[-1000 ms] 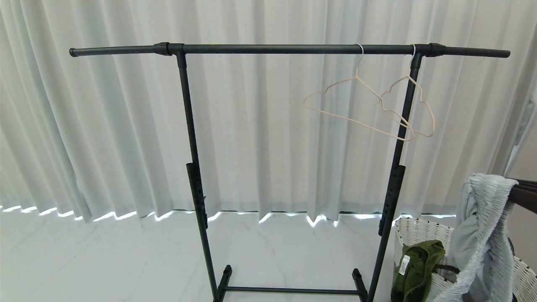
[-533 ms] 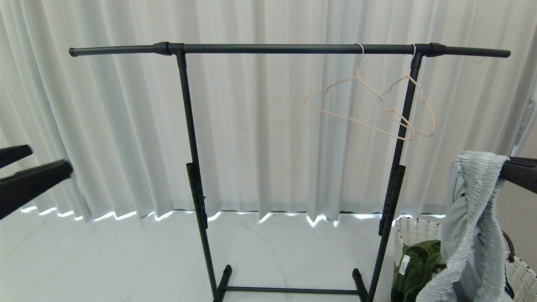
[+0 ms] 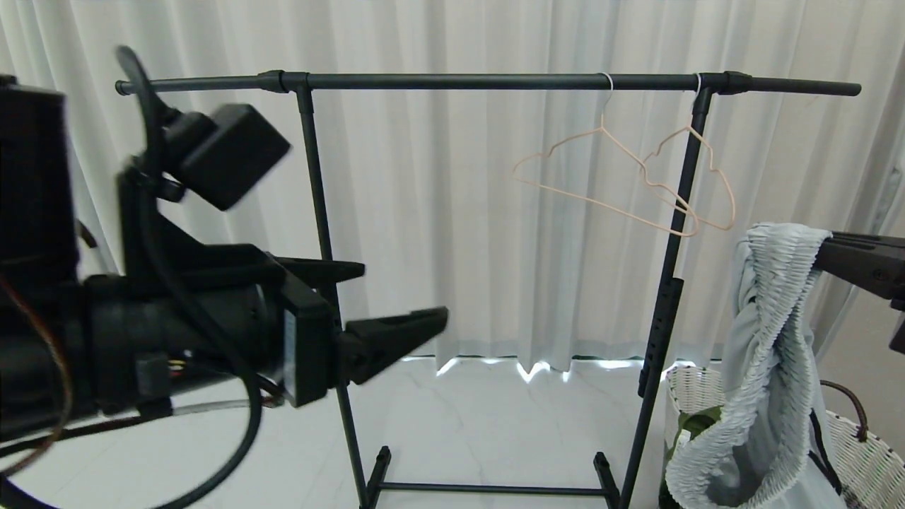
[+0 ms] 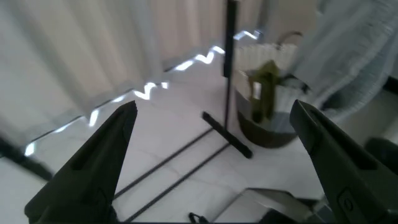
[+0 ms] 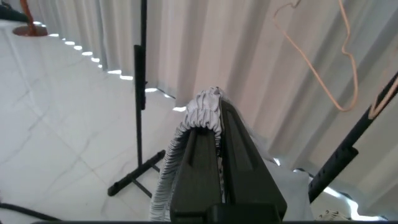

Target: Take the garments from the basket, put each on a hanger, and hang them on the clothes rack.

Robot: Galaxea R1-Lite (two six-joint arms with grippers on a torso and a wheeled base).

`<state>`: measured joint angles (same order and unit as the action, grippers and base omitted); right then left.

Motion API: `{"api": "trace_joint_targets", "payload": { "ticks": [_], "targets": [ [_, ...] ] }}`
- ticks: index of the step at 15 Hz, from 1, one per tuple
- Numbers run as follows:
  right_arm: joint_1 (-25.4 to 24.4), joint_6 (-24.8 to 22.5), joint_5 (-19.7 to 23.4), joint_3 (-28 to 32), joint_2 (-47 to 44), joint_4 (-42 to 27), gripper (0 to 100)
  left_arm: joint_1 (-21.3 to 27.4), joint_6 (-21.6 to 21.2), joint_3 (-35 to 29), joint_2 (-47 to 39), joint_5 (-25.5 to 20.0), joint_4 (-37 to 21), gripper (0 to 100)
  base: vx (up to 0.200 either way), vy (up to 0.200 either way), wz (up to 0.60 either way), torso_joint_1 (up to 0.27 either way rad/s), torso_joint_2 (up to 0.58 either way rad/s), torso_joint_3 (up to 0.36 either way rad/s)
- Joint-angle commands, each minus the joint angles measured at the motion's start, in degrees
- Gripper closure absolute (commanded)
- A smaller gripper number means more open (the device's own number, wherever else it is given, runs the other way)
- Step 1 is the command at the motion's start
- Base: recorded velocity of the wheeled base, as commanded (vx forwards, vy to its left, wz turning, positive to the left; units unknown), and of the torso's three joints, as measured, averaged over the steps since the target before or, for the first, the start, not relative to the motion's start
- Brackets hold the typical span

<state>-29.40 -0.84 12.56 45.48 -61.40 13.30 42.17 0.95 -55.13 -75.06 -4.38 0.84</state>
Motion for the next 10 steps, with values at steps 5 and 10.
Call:
{"api": "trace_joint_targets", "payload": {
  "ticks": [5,10],
  "targets": [
    [-5.4,-0.13,0.01,-0.92,-0.38,0.5,100,10.3,0.1,5.73,-16.17,0.16,12.08,0,0.0,0.0,0.0,0.0,0.0,0.0],
    [-6.63,0.05,0.01,-1.63,-0.73,3.75,100,14.87,3.09,5.82,-25.31,-5.2,21.4,0,0.0,0.0,0.0,0.0,0.0,0.0]
  ]
}}
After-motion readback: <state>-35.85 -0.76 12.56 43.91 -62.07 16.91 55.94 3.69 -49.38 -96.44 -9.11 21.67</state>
